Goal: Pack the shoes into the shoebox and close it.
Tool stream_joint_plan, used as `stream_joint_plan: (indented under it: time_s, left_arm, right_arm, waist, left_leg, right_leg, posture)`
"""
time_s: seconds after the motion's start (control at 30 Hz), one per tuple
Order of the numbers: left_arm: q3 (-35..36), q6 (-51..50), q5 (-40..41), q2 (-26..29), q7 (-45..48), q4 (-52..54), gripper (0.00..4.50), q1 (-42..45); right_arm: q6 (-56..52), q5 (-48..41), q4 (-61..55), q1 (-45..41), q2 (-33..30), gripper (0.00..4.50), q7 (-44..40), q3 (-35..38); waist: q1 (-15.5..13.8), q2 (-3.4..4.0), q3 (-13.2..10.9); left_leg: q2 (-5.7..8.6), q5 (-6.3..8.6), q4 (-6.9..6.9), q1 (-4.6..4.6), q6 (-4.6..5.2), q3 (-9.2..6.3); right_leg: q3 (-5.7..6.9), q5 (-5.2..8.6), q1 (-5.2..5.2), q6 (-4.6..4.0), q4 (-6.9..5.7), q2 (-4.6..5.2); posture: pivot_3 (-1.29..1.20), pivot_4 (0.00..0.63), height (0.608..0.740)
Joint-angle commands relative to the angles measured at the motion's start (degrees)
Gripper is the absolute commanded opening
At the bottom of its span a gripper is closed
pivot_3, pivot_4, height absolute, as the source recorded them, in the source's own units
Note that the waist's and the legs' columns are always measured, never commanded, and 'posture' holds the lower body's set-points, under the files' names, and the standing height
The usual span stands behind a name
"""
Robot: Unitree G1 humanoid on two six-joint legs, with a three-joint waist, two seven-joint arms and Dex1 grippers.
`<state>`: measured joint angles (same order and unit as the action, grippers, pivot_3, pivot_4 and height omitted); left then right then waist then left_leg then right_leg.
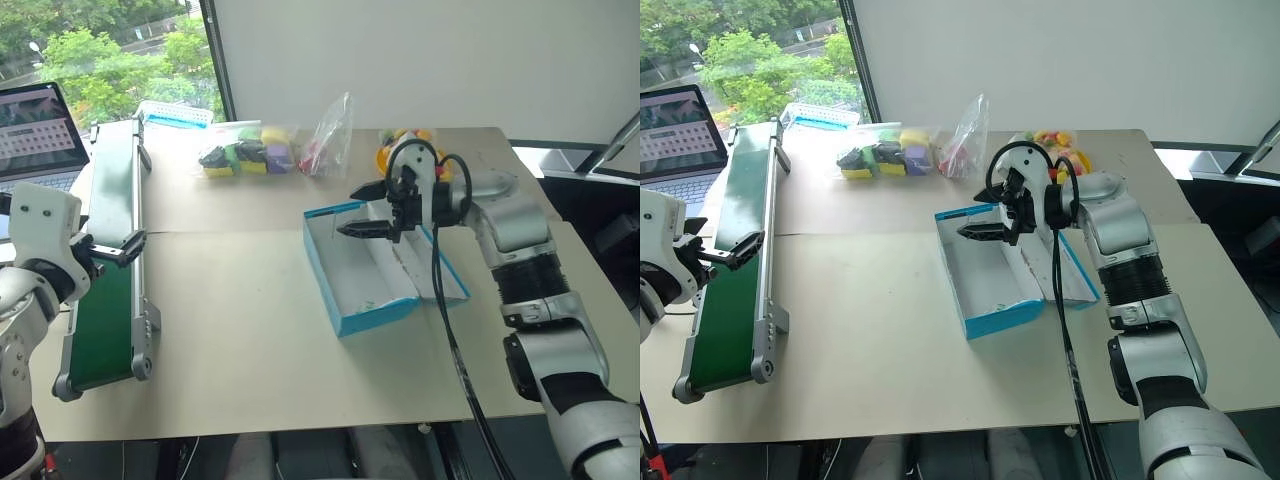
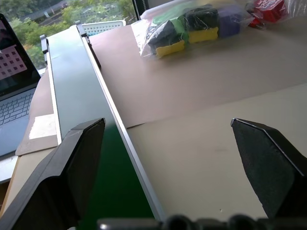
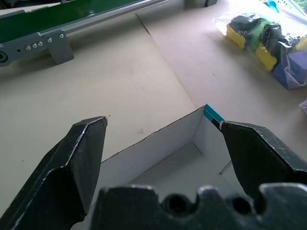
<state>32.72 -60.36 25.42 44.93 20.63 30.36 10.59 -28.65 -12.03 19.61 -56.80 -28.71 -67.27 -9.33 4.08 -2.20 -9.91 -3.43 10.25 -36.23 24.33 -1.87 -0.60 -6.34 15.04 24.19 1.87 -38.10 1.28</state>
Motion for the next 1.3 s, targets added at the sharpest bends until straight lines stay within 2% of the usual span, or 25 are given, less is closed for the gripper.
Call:
stream_joint_plan:
  time_s: [0.03, 0.27, 0.43, 0.67, 0.77, 0.9, 1.0, 1.3]
  left_arm:
    - [0.0, 0.1, -0.6, -0.2, -1.5, -0.3, 4.5, 1.1]
    - [0.6, 0.8, -6.2, -3.0, -10.4, -5.1, 4.5, 4.6]
    - [0.6, 1.6, -10.3, -4.3, -15.4, -7.8, 4.5, 5.9]
    - [-1.9, 2.4, -14.1, -6.3, -19.9, -9.6, 4.5, 9.0]
    - [-2.0, 2.0, -12.1, -7.8, -17.7, -8.5, 4.5, 10.2]
    - [-2.0, 0.4, -11.4, -11.8, -19.3, -7.6, 4.5, 12.5]
    - [-5.8, 1.6, -12.9, -12.5, -19.3, -7.6, 4.5, 13.1]
    - [-2.1, 6.2, -13.3, -12.4, -20.4, -16.3, 4.5, 16.9]
  right_arm:
    - [2.0, 0.7, -1.2, -0.1, -0.1, 4.43, 1.7, 0.8]
    - [0.9, 1.0, -1.4, 0.0, 3.4, 4.43, 6.9, 1.1]
    - [9.3, 2.6, 2.0, -0.8, 7.5, 4.43, 15.0, 3.5]
    - [11.2, 1.9, 5.1, -1.9, 9.9, 4.43, 19.2, 4.3]
    - [2.5, -1.6, 0.8, -1.0, 8.8, 4.43, 12.8, 2.4]
    - [2.4, -0.5, -0.9, -0.4, 9.2, 4.43, 13.3, 1.5]
    - [3.0, 0.7, -1.6, -0.4, 9.4, 4.43, 13.1, -0.2]
    - [0.9, 0.4, -5.1, 0.4, 12.0, 4.43, 16.8, -0.7]
  waist:
    - [0.0, 0.0, 0.0]
    - [0.0, -0.01, 0.0]
    - [-0.1, -0.01, 0.0]
    - [-0.5, -0.02, 0.0]
    - [-0.5, -0.02, 0.0]
    - [-0.5, -0.03, 0.0]
    - [-0.3, -0.04, 0.0]
    - [-0.1, -0.04, 0.0]
  left_leg:
    - [0.0, 0.0, 0.0, 0.0, 0.0, 0.0]
    - [0.01, 0.0, 0.0, 0.03, 0.0, 0.0]
    - [0.01, 0.0, 0.0, 0.04, 0.0, -0.01]
    - [0.02, -0.01, 0.0, 0.06, -0.01, -0.04]
    - [0.02, -0.01, 0.0, 0.07, -0.02, -0.04]
    - [0.01, -0.01, -0.01, 0.07, -0.02, -0.06]
    - [0.02, -0.01, -0.01, 0.06, -0.02, -0.07]
    - [0.02, -0.01, 0.0, 0.06, -0.02, -0.07]
  right_leg:
    - [0.0, 0.0, 0.0, 0.0, 0.0, 0.0]
    - [-0.02, 0.0, 0.02, 0.0, 0.0, 0.01]
    - [-0.02, -0.01, 0.04, 0.0, -0.01, 0.01]
    - [0.04, -0.01, 0.02, 0.0, -0.01, 0.04]
    - [0.04, -0.01, 0.02, 0.0, -0.02, 0.04]
    - [0.07, -0.02, 0.01, 0.0, -0.03, 0.04]
    - [0.07, -0.02, 0.01, 0.0, -0.05, 0.04]
    - [0.06, -0.02, 0.03, 0.0, -0.06, 0.04]
  posture:
    - [0.0, 0.15, 0.74]
    - [0.0, 0.15, 0.74]
    - [0.0, 0.15, 0.74]
    - [0.0, 0.15, 0.74]
    - [0.0, 0.15, 0.74]
    - [0.0, 0.15, 0.74]
    - [0.0, 0.15, 0.74]
    - [0.0, 0.15, 0.74]
